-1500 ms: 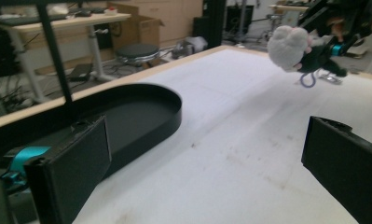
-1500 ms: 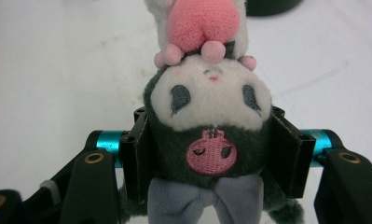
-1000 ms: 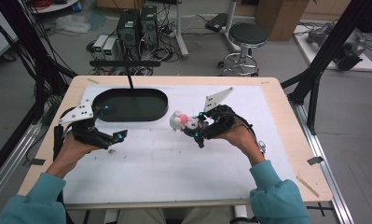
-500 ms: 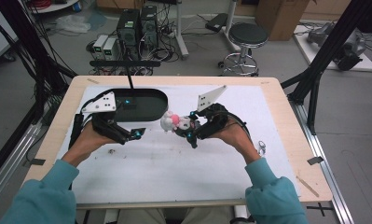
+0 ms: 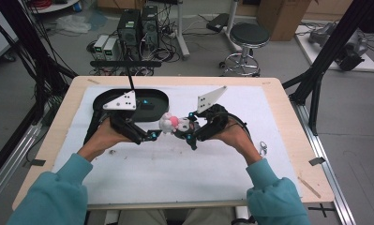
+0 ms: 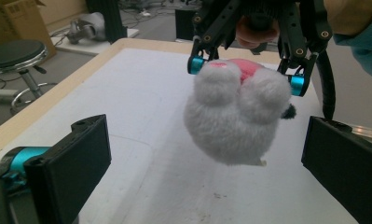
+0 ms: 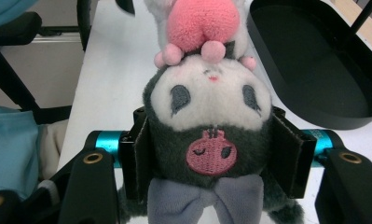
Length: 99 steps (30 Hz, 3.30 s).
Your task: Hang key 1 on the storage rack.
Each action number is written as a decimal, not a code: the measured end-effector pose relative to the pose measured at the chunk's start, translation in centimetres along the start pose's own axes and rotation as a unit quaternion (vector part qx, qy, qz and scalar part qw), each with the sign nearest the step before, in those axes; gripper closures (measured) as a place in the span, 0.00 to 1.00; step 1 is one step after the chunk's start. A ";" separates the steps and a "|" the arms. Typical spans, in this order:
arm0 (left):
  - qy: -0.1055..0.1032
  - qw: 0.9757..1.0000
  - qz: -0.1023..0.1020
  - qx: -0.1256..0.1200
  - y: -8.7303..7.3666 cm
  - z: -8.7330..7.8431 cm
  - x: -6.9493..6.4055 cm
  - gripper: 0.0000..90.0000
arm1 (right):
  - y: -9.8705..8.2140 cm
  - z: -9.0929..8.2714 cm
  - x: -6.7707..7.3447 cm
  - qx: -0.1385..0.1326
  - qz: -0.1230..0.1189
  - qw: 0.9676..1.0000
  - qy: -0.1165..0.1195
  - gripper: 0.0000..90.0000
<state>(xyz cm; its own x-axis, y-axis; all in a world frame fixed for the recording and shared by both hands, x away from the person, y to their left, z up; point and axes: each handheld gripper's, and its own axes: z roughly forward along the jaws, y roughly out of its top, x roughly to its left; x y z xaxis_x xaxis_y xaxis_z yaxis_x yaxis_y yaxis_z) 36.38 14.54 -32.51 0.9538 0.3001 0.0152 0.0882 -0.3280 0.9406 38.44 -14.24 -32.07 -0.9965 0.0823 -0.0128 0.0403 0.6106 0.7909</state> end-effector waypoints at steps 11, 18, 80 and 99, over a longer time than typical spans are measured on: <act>-0.024 1.000 0.002 0.012 0.3 1.7 -0.6 0.02 | 0.3 0.0 0.2 -0.004 -0.005 1.000 0.005 0.45; -0.033 0.999 -0.003 0.013 0.5 2.0 -0.5 0.02 | 0.9 0.3 0.3 0.000 -0.016 1.000 0.010 0.45; -0.026 0.999 -0.011 0.039 0.7 0.7 -0.4 0.59 | 0.6 -0.3 0.1 -0.049 0.026 0.998 -0.020 0.01; 0.081 0.996 -0.024 0.007 1.4 -4.6 1.1 0.59 | -3.0 -5.2 0.4 -0.109 0.068 0.986 -0.105 0.01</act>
<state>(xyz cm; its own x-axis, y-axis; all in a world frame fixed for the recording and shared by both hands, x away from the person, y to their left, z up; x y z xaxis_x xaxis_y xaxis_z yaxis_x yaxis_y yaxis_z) 36.26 18.53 -29.57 0.8897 0.4558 0.0255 0.1382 -0.3222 0.9365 37.55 -20.12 -31.26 -0.9452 0.3265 -0.0054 0.1332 0.4005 0.9066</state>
